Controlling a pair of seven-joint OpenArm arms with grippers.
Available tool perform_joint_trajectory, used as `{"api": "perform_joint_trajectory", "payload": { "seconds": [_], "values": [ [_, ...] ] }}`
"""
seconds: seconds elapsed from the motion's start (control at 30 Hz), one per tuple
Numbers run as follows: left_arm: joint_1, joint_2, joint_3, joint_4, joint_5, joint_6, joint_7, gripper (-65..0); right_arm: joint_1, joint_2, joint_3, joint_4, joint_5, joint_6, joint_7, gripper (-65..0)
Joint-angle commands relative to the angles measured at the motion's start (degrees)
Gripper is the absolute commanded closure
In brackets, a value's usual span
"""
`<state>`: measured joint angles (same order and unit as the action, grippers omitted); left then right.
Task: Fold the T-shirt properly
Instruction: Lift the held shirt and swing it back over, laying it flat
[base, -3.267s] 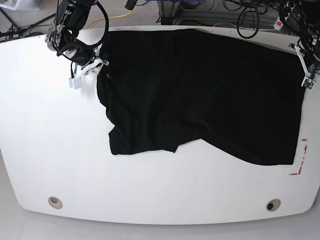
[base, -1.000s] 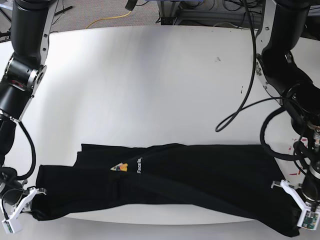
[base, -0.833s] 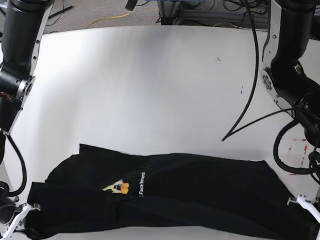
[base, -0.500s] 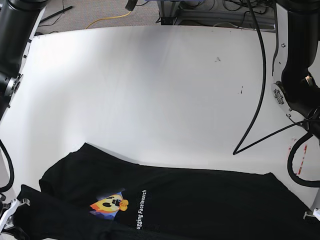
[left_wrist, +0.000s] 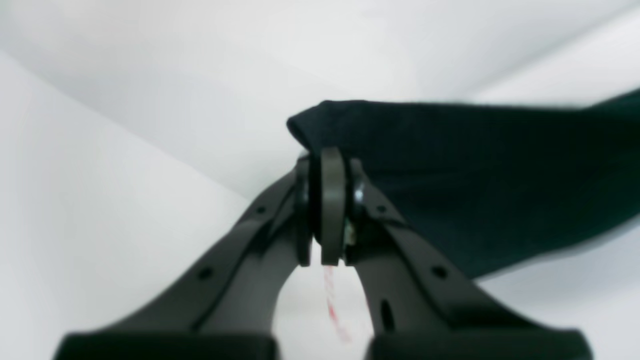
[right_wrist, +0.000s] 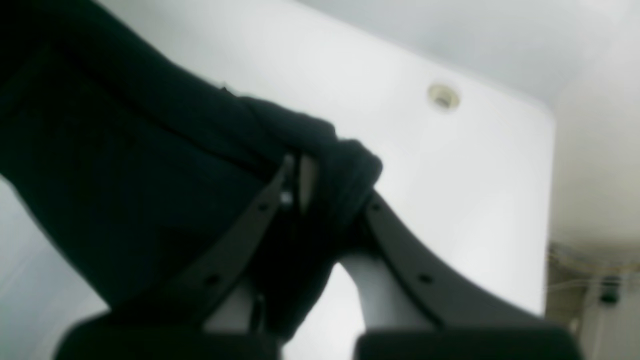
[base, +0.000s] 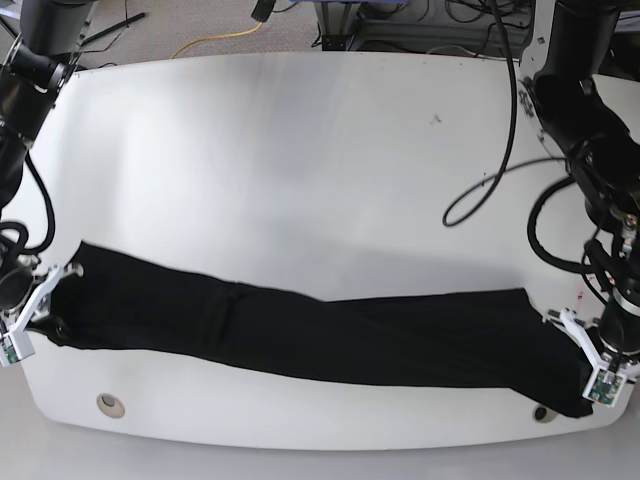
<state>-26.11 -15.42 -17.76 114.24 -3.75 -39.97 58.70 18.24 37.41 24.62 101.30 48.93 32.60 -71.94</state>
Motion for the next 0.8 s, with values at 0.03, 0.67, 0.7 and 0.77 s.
{"api": "perform_joint_trajectory", "payload": {
  "seconds": [0.03, 0.67, 0.7, 0.77],
  "values": [
    [4.26, -0.36, -2.50, 1.06, -0.16, -0.03, -0.98, 0.0, -5.01, -0.70, 2.59, 3.98, 0.70, 0.06, 1.39, 0.0],
    [35.56, 2.45, -17.63, 1.06, 0.01, -0.03, -1.25, 0.0, -38.50, -13.10, 14.46, 12.51, 0.88, 0.15, -0.19, 0.0],
    [37.23, 2.45, -18.68, 1.06, 0.01, -0.03, -1.33, 0.0, -40.09, -13.45, 14.54, 12.77, 0.88, 0.15, -0.19, 0.0],
    [39.69, 2.37, -20.70, 0.97, 0.19, -0.03, -1.42, 0.0, -42.46, -13.98, 14.72, 12.86, 0.88, 0.15, -0.19, 0.0]
  ]
}}
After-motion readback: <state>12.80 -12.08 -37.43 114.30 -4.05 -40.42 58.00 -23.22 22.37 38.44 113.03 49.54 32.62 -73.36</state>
